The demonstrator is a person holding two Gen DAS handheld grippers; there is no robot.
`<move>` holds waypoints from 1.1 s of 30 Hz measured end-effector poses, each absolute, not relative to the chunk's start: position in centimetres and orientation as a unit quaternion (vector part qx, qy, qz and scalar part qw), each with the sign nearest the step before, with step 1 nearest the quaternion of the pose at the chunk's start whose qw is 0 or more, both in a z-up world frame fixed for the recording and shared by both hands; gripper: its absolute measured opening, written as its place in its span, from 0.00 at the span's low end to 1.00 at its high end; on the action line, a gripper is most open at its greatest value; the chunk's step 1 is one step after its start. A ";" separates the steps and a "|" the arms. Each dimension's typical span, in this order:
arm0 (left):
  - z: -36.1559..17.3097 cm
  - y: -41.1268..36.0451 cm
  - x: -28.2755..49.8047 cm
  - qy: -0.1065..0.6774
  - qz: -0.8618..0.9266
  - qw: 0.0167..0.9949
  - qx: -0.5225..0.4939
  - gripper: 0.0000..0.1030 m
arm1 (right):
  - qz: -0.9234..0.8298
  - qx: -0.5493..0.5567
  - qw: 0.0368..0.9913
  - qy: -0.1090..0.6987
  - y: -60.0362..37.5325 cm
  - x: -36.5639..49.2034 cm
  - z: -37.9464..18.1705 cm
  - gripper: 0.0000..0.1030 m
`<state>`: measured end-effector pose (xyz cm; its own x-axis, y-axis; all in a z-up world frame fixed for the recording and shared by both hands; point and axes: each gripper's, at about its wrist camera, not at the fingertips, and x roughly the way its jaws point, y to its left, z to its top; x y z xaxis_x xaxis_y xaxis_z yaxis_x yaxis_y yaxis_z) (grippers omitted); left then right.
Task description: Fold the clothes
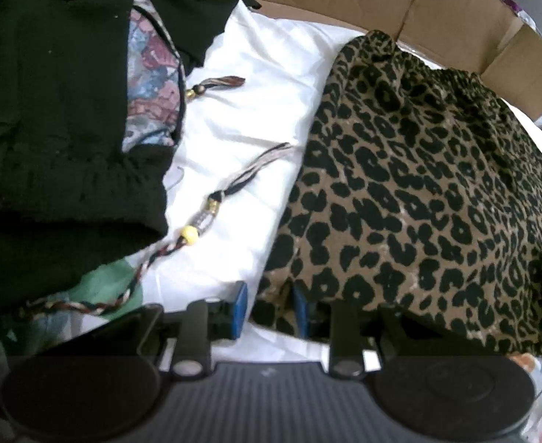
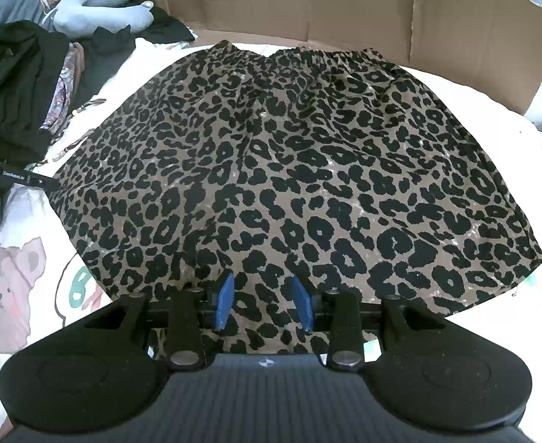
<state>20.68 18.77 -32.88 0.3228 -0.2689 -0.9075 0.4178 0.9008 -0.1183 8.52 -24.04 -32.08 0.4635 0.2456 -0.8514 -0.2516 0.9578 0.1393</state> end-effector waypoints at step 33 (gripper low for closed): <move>-23.0 10.3 18.1 0.527 -0.246 0.805 0.119 0.04 | 0.253 0.014 0.866 0.430 -23.2 8.0 -29.5 0.41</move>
